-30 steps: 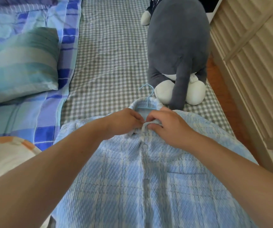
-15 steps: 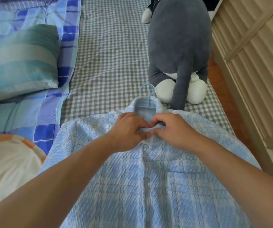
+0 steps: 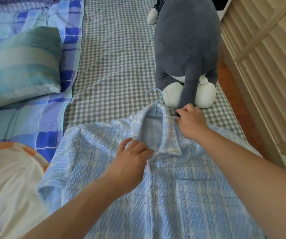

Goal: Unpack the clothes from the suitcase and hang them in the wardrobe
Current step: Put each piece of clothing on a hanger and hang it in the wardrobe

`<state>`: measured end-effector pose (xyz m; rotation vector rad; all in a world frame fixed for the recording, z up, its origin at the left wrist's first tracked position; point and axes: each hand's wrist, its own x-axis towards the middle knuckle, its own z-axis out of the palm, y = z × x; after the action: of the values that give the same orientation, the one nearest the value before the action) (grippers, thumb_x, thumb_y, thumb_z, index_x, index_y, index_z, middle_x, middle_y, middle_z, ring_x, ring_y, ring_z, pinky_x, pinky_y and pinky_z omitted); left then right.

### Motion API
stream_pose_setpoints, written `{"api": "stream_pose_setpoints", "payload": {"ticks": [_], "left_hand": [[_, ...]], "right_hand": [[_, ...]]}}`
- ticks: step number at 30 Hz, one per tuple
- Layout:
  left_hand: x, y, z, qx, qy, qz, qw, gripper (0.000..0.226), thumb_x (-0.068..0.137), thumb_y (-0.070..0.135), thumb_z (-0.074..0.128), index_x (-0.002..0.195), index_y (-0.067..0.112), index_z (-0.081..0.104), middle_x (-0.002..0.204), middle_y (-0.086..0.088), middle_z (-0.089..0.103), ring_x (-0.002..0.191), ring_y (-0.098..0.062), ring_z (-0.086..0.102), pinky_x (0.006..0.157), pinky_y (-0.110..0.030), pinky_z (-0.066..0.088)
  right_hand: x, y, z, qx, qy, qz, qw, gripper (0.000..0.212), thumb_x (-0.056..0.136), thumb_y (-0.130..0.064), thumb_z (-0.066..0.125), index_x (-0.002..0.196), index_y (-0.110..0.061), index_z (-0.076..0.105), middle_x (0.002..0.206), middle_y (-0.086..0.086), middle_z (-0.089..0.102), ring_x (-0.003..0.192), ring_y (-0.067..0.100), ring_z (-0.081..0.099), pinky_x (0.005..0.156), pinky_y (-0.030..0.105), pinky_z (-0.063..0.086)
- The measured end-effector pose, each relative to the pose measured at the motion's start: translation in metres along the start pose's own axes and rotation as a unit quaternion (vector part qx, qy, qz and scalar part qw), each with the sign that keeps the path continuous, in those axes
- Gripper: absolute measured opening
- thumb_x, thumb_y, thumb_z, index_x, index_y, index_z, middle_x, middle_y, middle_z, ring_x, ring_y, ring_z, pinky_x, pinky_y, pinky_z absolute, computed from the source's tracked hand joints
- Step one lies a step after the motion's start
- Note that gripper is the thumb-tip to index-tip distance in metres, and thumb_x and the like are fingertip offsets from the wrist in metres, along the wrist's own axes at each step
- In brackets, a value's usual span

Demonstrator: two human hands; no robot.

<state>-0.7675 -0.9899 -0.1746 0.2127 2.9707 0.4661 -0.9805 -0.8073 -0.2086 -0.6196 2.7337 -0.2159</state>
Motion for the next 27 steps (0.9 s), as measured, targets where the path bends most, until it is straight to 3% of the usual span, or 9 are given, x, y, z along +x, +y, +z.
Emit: {"api": "stream_pose_setpoints", "payload": {"ticks": [2, 5, 7, 10, 12, 18, 22, 25, 27], "left_hand": [[-0.009, 0.000, -0.002, 0.018, 0.001, -0.003, 1.000, 0.053, 0.068, 0.009, 0.084, 0.115, 0.028, 0.068, 0.100, 0.014, 0.059, 0.104, -0.012, 0.056, 0.114, -0.048, 0.039], [-0.014, 0.008, -0.011, 0.041, 0.015, 0.015, 0.999, 0.045, 0.070, 0.012, 0.084, 0.106, 0.033, 0.070, 0.093, 0.017, 0.057, 0.096, -0.009, 0.054, 0.109, -0.044, 0.038], [-0.020, 0.017, -0.020, 0.044, 0.028, 0.022, 0.998, 0.040, 0.071, 0.013, 0.083, 0.102, 0.035, 0.071, 0.089, 0.017, 0.056, 0.092, -0.009, 0.053, 0.104, -0.044, 0.039], [-0.046, 0.030, -0.038, 0.045, 0.042, 0.020, 0.998, 0.037, 0.074, 0.014, 0.082, 0.100, 0.037, 0.072, 0.087, 0.017, 0.056, 0.089, -0.009, 0.055, 0.102, -0.043, 0.039], [-0.079, 0.043, -0.055, 0.023, 0.053, 0.021, 0.998, 0.035, 0.076, 0.014, 0.083, 0.100, 0.037, 0.072, 0.088, 0.018, 0.059, 0.090, -0.008, 0.057, 0.101, -0.043, 0.040], [-0.162, 0.093, -0.131, -0.086, 0.171, 0.091, 0.977, 0.035, 0.082, 0.005, 0.080, 0.106, 0.029, 0.072, 0.100, 0.015, 0.064, 0.094, -0.010, 0.059, 0.099, -0.044, 0.041], [-0.176, 0.125, -0.191, -0.138, 0.194, 0.142, 0.961, 0.053, 0.089, 0.028, 0.077, 0.137, 0.028, 0.055, 0.142, -0.005, 0.047, 0.127, -0.028, 0.048, 0.104, -0.045, 0.045], [-0.171, 0.144, -0.233, -0.121, 0.182, 0.141, 0.966, 0.067, 0.096, 0.053, 0.059, 0.154, 0.033, 0.034, 0.158, -0.010, 0.029, 0.144, -0.031, 0.033, 0.113, -0.046, 0.035], [-0.159, 0.167, -0.268, -0.107, 0.208, 0.178, 0.956, 0.057, 0.100, 0.047, 0.053, 0.152, 0.030, 0.039, 0.155, -0.012, 0.035, 0.137, -0.033, 0.040, 0.110, -0.049, 0.039]], "right_hand": [[-0.004, -0.006, 0.004, -0.029, -0.019, 0.007, 0.999, 0.033, 0.106, -0.034, 0.039, 0.124, -0.017, 0.060, 0.125, 0.002, 0.038, 0.113, 0.027, 0.032, 0.095, 0.039, 0.039], [-0.010, -0.016, -0.008, -0.022, -0.092, 0.019, 0.995, 0.042, 0.106, -0.042, 0.028, 0.121, -0.021, 0.062, 0.136, 0.001, 0.041, 0.120, 0.029, 0.033, 0.105, 0.044, 0.035], [-0.026, -0.022, -0.021, 0.071, -0.131, 0.034, 0.988, 0.040, 0.105, -0.042, 0.030, 0.123, -0.021, 0.058, 0.137, 0.005, 0.051, 0.119, 0.030, 0.045, 0.100, 0.045, 0.041], [-0.090, -0.029, -0.038, 0.220, -0.138, 0.033, 0.965, 0.024, 0.101, -0.044, 0.045, 0.116, -0.028, 0.054, 0.111, -0.002, 0.063, 0.097, 0.020, 0.060, 0.083, 0.040, 0.051], [-0.151, -0.032, -0.047, 0.228, -0.097, 0.025, 0.969, 0.009, 0.102, -0.040, 0.047, 0.102, -0.036, 0.056, 0.094, -0.007, 0.065, 0.086, 0.016, 0.063, 0.075, 0.038, 0.053], [-0.320, -0.053, -0.080, 0.227, 0.033, 0.040, 0.972, 0.028, 0.099, -0.024, 0.053, 0.073, -0.014, 0.058, 0.069, -0.006, 0.060, 0.066, 0.008, 0.057, 0.061, 0.039, 0.047], [-0.390, -0.062, -0.151, 0.281, 0.193, 0.096, 0.935, 0.032, 0.098, -0.016, 0.057, 0.067, -0.016, 0.051, 0.063, -0.002, 0.054, 0.060, 0.013, 0.052, 0.058, 0.042, 0.044], [-0.437, -0.063, -0.215, 0.294, 0.266, 0.103, 0.912, 0.031, 0.100, -0.031, 0.054, 0.076, -0.013, 0.060, 0.070, 0.005, 0.061, 0.067, 0.023, 0.059, 0.063, 0.046, 0.048], [-0.472, -0.062, -0.256, 0.268, 0.309, 0.100, 0.907, 0.042, 0.098, -0.044, 0.047, 0.082, -0.009, 0.064, 0.074, 0.004, 0.064, 0.072, 0.023, 0.061, 0.066, 0.046, 0.050]]}}
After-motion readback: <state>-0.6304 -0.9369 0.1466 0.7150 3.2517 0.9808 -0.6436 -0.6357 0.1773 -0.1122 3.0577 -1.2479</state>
